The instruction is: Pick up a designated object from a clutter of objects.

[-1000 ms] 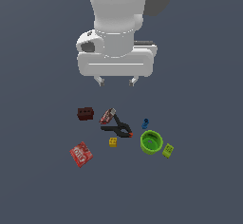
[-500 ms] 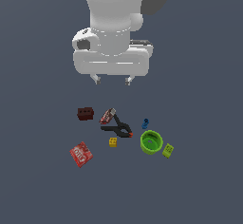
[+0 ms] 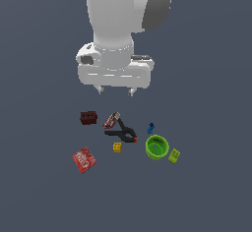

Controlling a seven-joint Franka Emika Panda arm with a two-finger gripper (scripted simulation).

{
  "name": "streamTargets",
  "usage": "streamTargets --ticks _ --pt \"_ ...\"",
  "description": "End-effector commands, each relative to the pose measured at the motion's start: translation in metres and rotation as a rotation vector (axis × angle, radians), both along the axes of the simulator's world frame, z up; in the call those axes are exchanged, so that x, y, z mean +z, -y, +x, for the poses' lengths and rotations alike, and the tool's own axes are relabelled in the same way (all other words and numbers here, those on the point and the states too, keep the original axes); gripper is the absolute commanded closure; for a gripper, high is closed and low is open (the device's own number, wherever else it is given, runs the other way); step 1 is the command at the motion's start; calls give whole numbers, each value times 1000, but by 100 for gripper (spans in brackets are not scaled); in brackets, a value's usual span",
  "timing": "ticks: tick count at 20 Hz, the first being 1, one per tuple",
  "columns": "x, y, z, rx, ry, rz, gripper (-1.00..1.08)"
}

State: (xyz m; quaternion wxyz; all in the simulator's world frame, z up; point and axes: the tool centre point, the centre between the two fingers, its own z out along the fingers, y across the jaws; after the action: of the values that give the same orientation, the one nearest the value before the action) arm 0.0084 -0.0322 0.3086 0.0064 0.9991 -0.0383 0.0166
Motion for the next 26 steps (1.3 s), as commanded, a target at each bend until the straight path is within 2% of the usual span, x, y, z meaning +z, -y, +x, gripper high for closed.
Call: streamTargets --ticks 1,8,16,26 --pt "-16 3 -1 -24 -3 4 -92" --pt "-81 15 -9 -124 -11 18 -92" --pt "-158 31 -34 -259 -22 24 -92" --pt "-206 42 -59 -354 -29 21 -92"
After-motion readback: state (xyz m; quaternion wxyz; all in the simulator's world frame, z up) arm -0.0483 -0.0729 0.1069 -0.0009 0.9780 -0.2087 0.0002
